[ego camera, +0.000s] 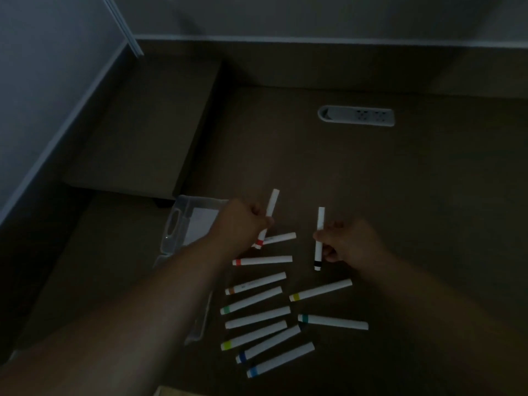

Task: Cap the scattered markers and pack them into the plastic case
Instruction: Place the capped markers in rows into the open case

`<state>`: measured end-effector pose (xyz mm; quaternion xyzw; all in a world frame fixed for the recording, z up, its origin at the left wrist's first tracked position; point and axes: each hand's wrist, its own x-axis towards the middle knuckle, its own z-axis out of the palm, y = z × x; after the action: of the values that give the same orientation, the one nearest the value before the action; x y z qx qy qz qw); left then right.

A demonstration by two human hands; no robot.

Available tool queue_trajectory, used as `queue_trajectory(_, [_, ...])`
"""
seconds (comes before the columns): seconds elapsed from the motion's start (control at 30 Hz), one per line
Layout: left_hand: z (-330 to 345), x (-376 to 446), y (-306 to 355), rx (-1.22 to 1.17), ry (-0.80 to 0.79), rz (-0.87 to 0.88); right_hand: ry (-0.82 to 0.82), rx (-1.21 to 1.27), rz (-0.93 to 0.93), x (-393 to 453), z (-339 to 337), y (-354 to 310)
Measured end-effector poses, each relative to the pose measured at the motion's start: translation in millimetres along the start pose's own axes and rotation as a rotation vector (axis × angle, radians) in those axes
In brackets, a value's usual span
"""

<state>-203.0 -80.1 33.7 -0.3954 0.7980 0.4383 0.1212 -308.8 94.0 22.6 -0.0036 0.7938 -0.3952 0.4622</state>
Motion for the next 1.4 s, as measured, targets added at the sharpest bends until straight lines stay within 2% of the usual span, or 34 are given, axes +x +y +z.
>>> queue_trajectory(0.27, [8.1, 48.8, -28.8, 0.427, 0.092, 0.046, 0.084, 0.029, 0.071, 5.2, 28.2, -4.4])
queue_trajectory(0.6, [7.9, 59.6, -22.9, 0.516, 0.013, 0.054, 0.109, 0.022, 0.052, 6.7, 42.2, -21.0])
queue_trajectory(0.67, [-2.1, 45.9, -24.1, 0.522, 0.025, 0.126, 0.11, 0.059, 0.047, 6.9, 45.5, -25.5])
queue_trajectory(0.8, [-39.0, 0.9, -48.2, 0.519, 0.199, 0.389, 0.091, 0.081, 0.023, 6.4, 53.5, -35.3])
queue_trajectory(1.03, [-95.6, -25.2, -137.6, 0.746, 0.027, 0.378, 0.056, 0.025, -0.025, 7.0, 77.0, -48.6])
queue_trajectory(1.3, [-102.0, -30.6, -199.5, 0.657, -0.079, 0.396, 0.035, 0.028, -0.107, -1.4, 93.6, -55.9])
queue_trajectory(1.4, [-90.5, -26.3, -205.2, 0.628, -0.044, 0.423, 0.031, 0.024, -0.124, -2.9, 95.5, -55.5])
